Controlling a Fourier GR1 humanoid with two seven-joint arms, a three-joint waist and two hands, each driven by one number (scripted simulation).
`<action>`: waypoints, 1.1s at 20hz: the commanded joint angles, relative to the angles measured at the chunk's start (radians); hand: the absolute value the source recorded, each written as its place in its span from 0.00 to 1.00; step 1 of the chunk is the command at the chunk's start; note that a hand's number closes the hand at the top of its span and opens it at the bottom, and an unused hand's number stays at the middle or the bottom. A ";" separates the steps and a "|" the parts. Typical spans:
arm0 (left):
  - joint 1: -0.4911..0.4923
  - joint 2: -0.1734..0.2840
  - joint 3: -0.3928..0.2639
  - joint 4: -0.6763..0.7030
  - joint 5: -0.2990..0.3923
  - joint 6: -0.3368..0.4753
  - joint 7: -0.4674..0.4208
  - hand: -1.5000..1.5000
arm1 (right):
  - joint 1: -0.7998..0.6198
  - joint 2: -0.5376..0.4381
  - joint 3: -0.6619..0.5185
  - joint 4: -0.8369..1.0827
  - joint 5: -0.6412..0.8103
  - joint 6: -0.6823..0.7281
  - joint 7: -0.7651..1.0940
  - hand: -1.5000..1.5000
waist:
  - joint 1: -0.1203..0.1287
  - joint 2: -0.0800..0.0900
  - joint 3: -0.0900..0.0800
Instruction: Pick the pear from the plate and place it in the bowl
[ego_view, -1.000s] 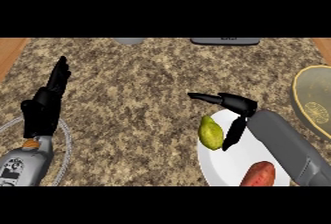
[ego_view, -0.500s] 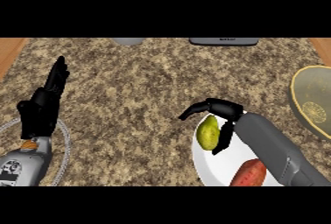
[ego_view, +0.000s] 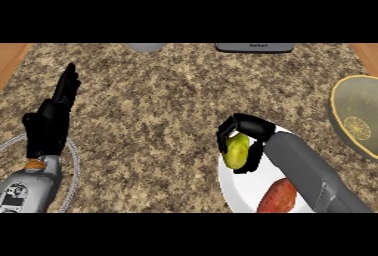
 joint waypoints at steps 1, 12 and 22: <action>0.068 -0.016 0.002 0.043 -0.010 -0.008 -0.110 0.50 | 0.026 0.051 -0.010 0.017 0.003 0.030 -0.108 1.00 | 0.002 0.010 0.007; 0.100 0.008 0.051 0.015 -0.018 0.034 -0.018 0.50 | 0.230 0.022 0.126 -0.314 0.221 -0.332 0.694 1.00 | -0.134 -0.052 -0.001; 0.130 0.040 0.104 0.005 0.009 0.022 -0.017 0.50 | 0.424 -0.006 -0.004 -0.847 0.170 -0.541 0.963 1.00 | -0.170 -0.049 0.002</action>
